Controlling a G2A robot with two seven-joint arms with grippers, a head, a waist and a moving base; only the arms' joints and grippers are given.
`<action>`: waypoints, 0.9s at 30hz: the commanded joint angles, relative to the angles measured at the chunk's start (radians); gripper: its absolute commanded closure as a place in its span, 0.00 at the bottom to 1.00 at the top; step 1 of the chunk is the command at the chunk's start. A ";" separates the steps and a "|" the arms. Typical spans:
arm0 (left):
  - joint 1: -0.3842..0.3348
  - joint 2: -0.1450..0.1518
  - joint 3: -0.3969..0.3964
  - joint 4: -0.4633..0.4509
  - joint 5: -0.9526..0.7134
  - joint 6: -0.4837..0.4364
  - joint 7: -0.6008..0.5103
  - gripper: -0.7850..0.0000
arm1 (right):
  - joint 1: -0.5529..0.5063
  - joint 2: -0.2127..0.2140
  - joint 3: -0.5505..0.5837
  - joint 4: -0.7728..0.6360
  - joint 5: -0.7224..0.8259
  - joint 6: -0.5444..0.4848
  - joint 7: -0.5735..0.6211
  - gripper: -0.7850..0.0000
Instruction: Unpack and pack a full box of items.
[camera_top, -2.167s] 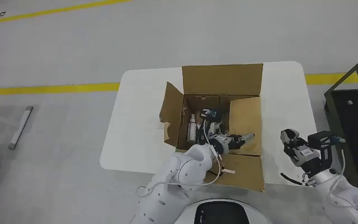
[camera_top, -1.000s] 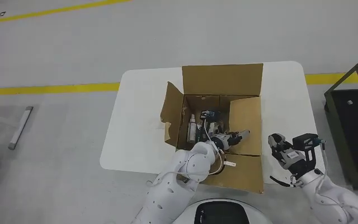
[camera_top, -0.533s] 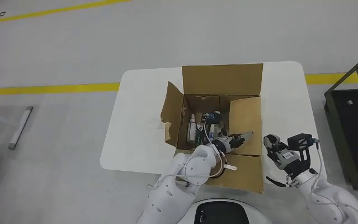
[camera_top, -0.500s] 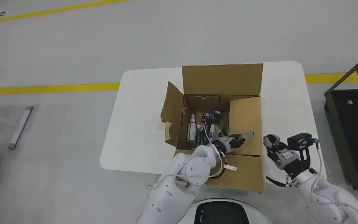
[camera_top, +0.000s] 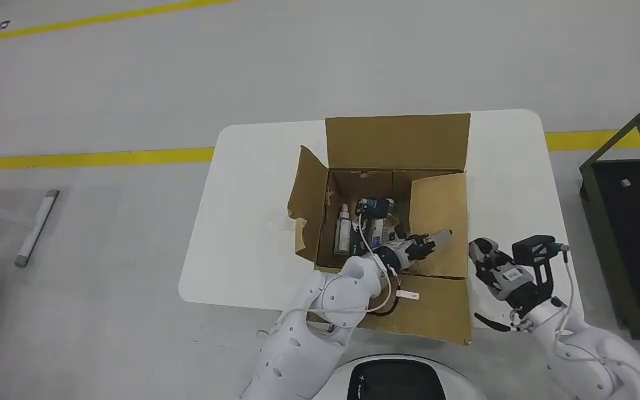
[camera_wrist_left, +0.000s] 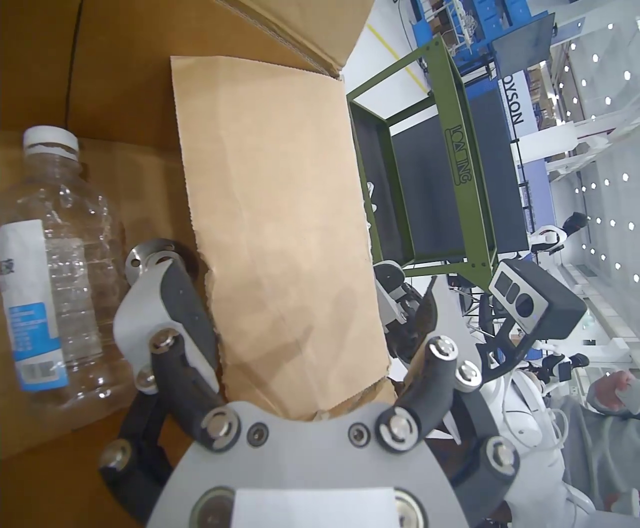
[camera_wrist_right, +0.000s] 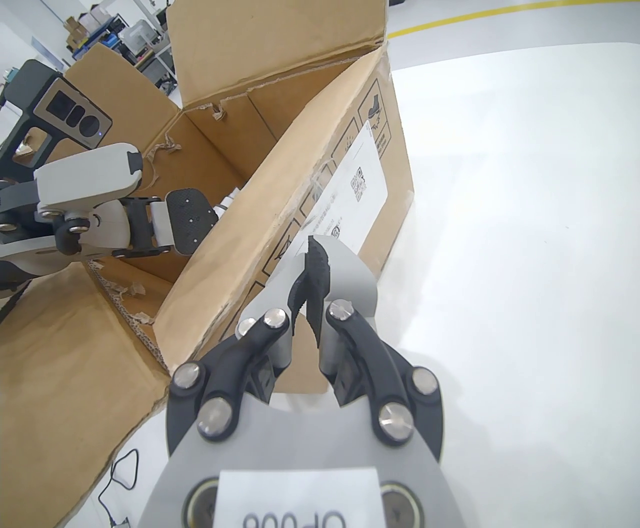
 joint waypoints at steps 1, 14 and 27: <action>0.000 0.001 0.001 0.003 0.009 0.002 -0.003 0.00 | 0.000 0.000 0.000 0.000 -0.001 0.000 0.001 1.00; -0.001 -0.001 0.013 0.001 0.021 0.010 -0.026 0.00 | -0.007 -0.002 0.005 -0.002 -0.004 -0.004 0.002 1.00; -0.003 -0.007 0.015 -0.010 -0.031 0.001 -0.020 0.00 | -0.006 -0.005 -0.007 0.008 -0.010 -0.003 -0.002 1.00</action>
